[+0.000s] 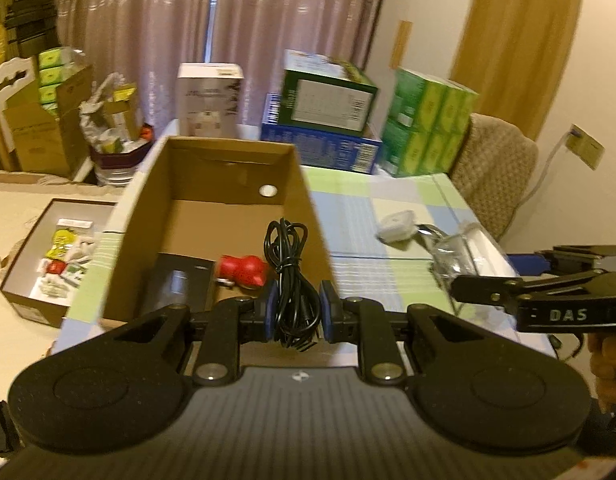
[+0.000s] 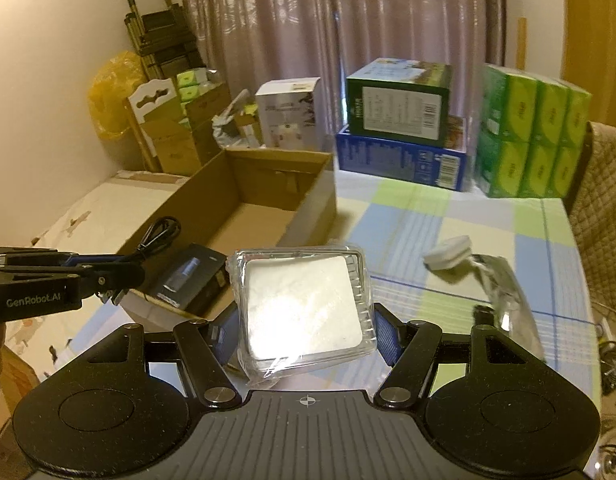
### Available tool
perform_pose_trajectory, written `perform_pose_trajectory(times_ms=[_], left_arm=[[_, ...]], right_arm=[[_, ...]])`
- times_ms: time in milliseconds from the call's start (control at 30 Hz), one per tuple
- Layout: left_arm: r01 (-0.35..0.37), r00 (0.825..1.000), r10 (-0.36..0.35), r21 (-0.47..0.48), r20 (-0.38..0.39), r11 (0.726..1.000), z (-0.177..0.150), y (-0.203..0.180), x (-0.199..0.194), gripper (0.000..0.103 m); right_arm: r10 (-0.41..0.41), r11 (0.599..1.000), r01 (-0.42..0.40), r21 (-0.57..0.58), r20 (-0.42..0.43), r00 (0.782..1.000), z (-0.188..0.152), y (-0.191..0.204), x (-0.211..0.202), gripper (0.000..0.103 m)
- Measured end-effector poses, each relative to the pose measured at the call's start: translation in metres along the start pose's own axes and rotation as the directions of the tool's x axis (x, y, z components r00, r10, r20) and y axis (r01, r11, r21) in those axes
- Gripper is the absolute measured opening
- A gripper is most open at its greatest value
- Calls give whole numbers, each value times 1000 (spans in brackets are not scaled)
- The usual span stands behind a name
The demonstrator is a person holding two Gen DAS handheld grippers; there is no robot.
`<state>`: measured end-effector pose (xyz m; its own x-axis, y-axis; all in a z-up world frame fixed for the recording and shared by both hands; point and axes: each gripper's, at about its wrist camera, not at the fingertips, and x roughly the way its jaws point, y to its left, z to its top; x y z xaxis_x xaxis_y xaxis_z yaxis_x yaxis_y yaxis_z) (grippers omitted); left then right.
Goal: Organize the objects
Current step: 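Open the left tool to drop the cable in the box while the right tool drops the packet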
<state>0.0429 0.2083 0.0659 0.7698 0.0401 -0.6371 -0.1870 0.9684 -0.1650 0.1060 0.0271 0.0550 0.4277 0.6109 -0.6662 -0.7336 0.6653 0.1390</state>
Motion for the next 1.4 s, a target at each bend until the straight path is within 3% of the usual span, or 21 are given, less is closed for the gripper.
perform_pose_trajectory(times_ms=[467, 633, 667, 700, 733, 967, 1400], left_arm=[[-64, 998, 63, -42, -24, 997, 13, 65, 33, 18], [-39, 999, 37, -82, -27, 996, 12, 76, 52, 18], [-26, 1000, 24, -103, -21, 994, 11, 78, 56, 21], [-20, 1000, 17, -117, -21, 993, 11, 79, 60, 32], [-22, 999, 19, -123, -28, 992, 11, 80, 64, 37], [-53, 998, 50, -111, -25, 992, 9, 79, 63, 37], [-76, 997, 75, -118, -16, 990, 5, 82, 52, 43]], right_arm=[[97, 995, -96, 17, -40, 994, 29, 31, 73, 64], [101, 994, -99, 38, -61, 993, 28, 29, 90, 64], [100, 994, -97, 45, -63, 993, 28, 27, 91, 64], [99, 994, -96, 55, -66, 993, 27, 26, 94, 64], [99, 993, -95, 64, -68, 993, 26, 23, 95, 64], [91, 992, -83, 93, -79, 993, 21, 13, 99, 64], [131, 988, -125, 95, -54, 990, 31, 30, 105, 64]])
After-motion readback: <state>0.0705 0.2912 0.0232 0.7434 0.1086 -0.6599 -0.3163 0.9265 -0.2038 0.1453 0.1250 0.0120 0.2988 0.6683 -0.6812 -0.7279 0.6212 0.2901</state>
